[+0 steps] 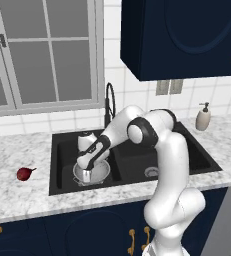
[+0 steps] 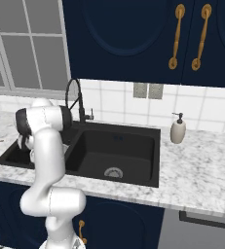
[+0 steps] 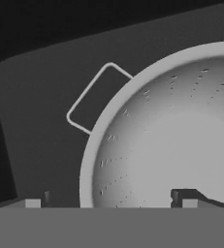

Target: Put the colander in the sink, put the pear in the colander, and turn on the sink faucet and pour water over the colander.

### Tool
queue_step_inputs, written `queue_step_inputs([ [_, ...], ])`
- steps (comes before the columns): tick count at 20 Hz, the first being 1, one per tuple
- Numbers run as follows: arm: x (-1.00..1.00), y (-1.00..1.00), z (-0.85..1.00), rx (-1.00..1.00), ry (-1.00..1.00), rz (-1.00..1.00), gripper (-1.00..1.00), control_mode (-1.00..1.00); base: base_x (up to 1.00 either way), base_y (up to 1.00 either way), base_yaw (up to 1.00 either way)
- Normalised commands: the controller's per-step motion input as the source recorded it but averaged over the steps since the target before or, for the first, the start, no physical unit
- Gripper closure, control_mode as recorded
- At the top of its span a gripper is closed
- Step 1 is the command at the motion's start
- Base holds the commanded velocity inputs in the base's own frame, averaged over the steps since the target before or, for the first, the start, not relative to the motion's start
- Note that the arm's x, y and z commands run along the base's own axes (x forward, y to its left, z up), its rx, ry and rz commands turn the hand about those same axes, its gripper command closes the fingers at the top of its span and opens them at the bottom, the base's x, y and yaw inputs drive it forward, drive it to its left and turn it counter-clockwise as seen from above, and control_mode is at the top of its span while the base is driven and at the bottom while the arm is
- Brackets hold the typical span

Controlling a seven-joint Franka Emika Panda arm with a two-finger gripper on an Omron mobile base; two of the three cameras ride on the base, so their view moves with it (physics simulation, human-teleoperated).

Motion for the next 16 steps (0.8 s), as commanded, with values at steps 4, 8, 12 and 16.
queue_step_inputs([
  [4,-0.19,-0.05,0.77,0.0,0.0,-0.01,-1.0,-1.0,0.0,0.0,0.0],
  [8,-0.33,0.0,0.72,0.0,0.0,0.0,-1.0,-1.0,0.0,0.0,0.0],
  [12,-0.43,0.04,0.67,0.0,-0.01,0.0,-1.0,-1.0,0.0,0.0,0.0],
  [16,-0.41,0.13,0.64,0.0,-0.03,0.0,-1.0,-1.0,0.0,0.0,0.0],
])
